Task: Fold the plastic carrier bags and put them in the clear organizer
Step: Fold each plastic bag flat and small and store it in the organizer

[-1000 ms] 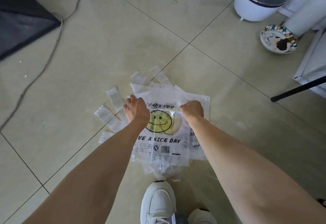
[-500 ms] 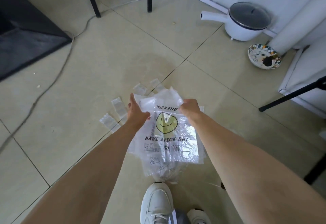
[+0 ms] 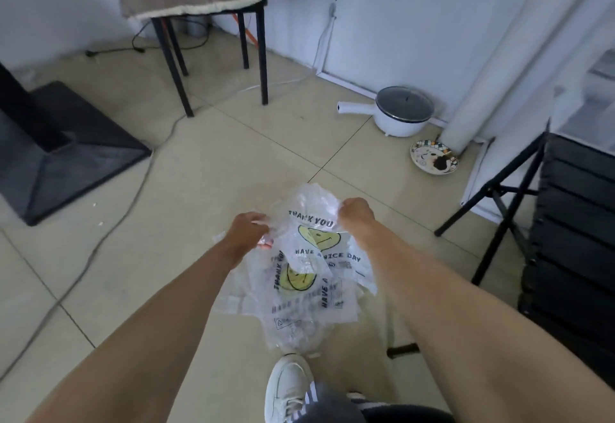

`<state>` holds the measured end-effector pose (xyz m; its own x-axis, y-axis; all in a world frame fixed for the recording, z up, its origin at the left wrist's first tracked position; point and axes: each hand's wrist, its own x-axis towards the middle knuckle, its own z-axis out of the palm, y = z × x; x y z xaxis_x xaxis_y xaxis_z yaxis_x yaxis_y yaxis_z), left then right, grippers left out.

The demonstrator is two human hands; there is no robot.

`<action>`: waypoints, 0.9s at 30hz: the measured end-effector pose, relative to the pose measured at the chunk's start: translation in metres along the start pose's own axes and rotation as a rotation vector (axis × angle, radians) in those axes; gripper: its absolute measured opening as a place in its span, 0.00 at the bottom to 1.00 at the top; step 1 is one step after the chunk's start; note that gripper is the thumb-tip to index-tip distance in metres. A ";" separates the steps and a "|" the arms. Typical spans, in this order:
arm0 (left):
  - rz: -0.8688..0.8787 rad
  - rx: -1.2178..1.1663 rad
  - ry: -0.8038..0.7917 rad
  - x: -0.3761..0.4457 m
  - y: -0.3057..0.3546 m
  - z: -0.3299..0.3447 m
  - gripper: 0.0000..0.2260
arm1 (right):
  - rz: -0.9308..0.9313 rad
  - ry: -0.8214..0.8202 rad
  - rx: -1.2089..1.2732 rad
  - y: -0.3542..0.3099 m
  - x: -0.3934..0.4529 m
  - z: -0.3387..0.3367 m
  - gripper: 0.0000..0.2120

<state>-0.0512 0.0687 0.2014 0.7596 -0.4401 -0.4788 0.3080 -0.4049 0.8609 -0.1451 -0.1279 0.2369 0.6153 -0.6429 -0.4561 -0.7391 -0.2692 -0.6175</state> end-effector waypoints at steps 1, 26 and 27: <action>0.028 0.015 0.000 -0.011 0.012 -0.001 0.17 | -0.011 0.001 0.015 -0.006 -0.011 -0.009 0.14; 0.623 -0.209 -0.259 -0.234 0.273 0.060 0.06 | -0.496 0.698 0.281 -0.029 -0.220 -0.240 0.05; 0.679 -0.182 -0.234 -0.240 0.278 0.069 0.06 | -0.515 0.788 0.217 -0.025 -0.226 -0.250 0.03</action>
<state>-0.1874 0.0063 0.5432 0.6808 -0.7143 0.1622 -0.0803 0.1473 0.9858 -0.3341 -0.1547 0.5157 0.4310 -0.8009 0.4158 -0.3144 -0.5652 -0.7627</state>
